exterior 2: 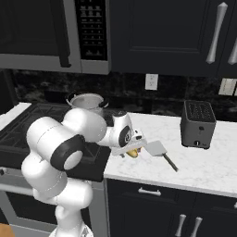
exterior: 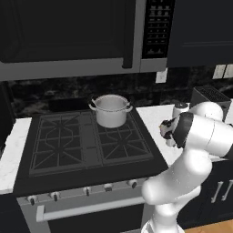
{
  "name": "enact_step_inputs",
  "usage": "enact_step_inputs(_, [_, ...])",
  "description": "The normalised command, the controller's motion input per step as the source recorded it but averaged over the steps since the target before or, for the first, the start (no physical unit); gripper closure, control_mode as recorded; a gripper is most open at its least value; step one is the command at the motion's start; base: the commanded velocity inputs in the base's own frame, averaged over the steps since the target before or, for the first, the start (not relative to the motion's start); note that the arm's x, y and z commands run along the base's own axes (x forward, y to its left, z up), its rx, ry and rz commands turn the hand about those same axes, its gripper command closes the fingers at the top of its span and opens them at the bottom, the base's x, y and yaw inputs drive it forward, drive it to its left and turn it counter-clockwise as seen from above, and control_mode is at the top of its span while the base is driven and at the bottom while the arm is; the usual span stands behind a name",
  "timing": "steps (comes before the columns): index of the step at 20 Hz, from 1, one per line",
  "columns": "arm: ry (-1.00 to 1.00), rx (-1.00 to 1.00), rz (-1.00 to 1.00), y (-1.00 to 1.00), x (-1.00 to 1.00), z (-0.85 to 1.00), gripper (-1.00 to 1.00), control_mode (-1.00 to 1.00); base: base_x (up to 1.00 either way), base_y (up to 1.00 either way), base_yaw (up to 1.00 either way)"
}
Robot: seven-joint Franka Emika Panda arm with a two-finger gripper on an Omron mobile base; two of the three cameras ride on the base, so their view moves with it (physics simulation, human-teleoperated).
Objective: Put the cucumber and corn in the pot. Retrieve the spatula and lightly stir the vegetables in the pot.
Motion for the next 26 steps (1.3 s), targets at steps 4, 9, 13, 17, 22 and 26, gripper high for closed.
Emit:
enact_step_inputs(4, [0.0, 0.02, 0.0, -0.27, 0.18, -0.39, -1.0, -1.0, 0.0, 0.0, 0.0])
enact_step_inputs(9, [0.0, 0.0, 0.0, -0.04, 0.0, -0.51, -1.0, -1.0, 0.0, 0.0, 0.0])
enact_step_inputs(13, [-0.08, 0.0, 0.0, 0.17, -0.2, -0.16, 1.0, -1.0, 0.0, 0.0, 0.0])
enact_step_inputs(17, [-0.06, 0.0, 0.01, 0.23, -0.33, -0.08, 1.0, -1.0, 0.0, 0.0, 0.0])
enact_step_inputs(22, [-0.22, -0.04, 0.1, 0.31, -0.71, 0.6, 1.0, -1.0, 0.0, 0.0, 0.0])
enact_step_inputs(26, [-0.27, -0.33, 0.11, 0.62, -0.37, 1.0, 1.0, -1.0, 0.0, 0.0, 0.0])
